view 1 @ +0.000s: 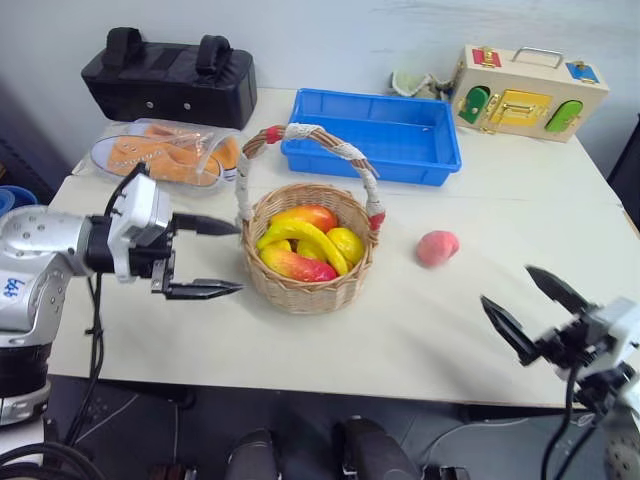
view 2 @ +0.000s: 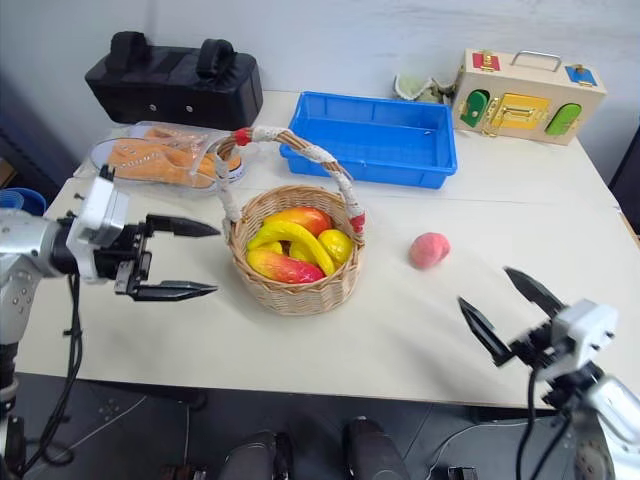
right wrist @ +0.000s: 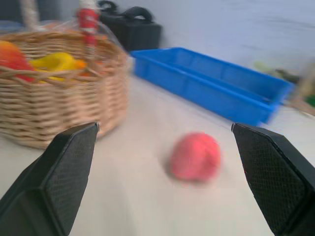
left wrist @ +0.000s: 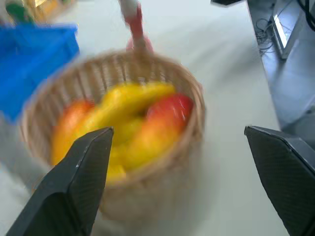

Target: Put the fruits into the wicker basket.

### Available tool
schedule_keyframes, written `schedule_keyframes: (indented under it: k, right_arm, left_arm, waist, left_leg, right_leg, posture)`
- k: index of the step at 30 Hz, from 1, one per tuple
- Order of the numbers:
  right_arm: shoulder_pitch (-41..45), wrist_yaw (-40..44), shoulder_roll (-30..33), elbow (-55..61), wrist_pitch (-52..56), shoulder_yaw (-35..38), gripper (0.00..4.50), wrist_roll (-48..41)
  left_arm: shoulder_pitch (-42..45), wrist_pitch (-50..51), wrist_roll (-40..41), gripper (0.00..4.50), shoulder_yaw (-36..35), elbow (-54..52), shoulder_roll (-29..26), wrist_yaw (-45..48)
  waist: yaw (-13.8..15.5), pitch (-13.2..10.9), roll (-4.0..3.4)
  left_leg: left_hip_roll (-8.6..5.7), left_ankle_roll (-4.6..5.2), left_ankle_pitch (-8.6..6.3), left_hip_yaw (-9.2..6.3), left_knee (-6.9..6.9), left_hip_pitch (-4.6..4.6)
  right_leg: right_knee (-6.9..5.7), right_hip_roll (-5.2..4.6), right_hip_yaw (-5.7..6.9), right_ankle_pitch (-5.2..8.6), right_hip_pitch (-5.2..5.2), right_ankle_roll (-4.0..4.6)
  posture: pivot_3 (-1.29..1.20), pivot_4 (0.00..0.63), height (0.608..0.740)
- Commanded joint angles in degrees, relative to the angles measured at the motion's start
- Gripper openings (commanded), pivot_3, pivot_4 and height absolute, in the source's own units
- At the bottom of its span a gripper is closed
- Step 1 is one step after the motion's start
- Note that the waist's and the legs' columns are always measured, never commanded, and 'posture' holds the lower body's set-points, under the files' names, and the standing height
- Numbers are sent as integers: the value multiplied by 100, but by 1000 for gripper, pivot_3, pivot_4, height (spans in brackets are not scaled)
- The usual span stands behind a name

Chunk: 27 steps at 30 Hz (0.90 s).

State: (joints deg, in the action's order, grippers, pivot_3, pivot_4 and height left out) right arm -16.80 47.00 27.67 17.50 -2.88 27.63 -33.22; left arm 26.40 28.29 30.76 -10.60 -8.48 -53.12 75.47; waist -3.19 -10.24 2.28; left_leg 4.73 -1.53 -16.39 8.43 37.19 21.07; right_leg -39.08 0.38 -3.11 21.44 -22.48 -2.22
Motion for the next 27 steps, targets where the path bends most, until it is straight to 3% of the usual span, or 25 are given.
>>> schedule_keyframes:
  k: [1,4,10,15,20,23,27]
  right_arm:
    - [-622,168,-342,-653,-673,376,4500,153]
    - [-500,71,-418,-894,-956,294,4500,310]
    - [298,151,-9,-1035,-717,-7,4500,360]
    - [1695,-116,751,-1126,702,-771,4500,526]
    - [3632,-171,1289,-1940,2293,-1735,4500,917]
    - [4693,-134,1253,-2788,2804,-2234,4500,1229]
    - [5395,35,1126,-3555,3155,-2645,4500,1472]
  left_arm:
    - [-1087,-1076,20,4481,-1510,287,577,-650]
    - [-1741,-1391,40,4481,-2037,494,656,-663]
    - [-2259,-451,835,4481,-2222,68,241,-429]
    - [-2444,-69,1158,4481,-2055,-582,114,-392]
    - [-2264,31,1187,4481,-1779,-860,78,-469]
    - [-2172,-17,1134,4481,-1632,-874,107,-511]
    - [-2163,-31,1131,4481,-1541,-970,148,-613]
  waist:
    - [3,30,-37]
    - [-60,26,-29]
    - [-159,24,-20]
    - [-163,22,-23]
    - [-174,18,-28]
    - [-177,16,-30]
    - [-165,16,-30]
  left_leg:
    - [-2,5,1,-3,6,6]
    - [1,7,-26,3,-13,-22]
    - [-2,23,-26,3,-6,-13]
    - [-4,16,-23,3,-11,-13]
    - [-1,9,-22,4,-9,-2]
    - [0,8,-21,4,-7,2]
    - [1,8,-21,4,-9,12]
  right_leg:
    - [0,-1,1,-4,0,-2]
    - [17,-2,-1,10,16,3]
    - [10,-12,-1,-7,14,0]
    - [10,-11,-2,-7,9,1]
    - [11,-4,-6,-5,-5,2]
    - [14,-2,-6,-4,-8,4]
    - [24,-1,-9,0,-12,4]
  posture:
    - [0,150,740]
    - [0,150,740]
    - [0,150,740]
    - [0,150,740]
    - [0,150,740]
    - [0,150,740]
    - [0,150,740]
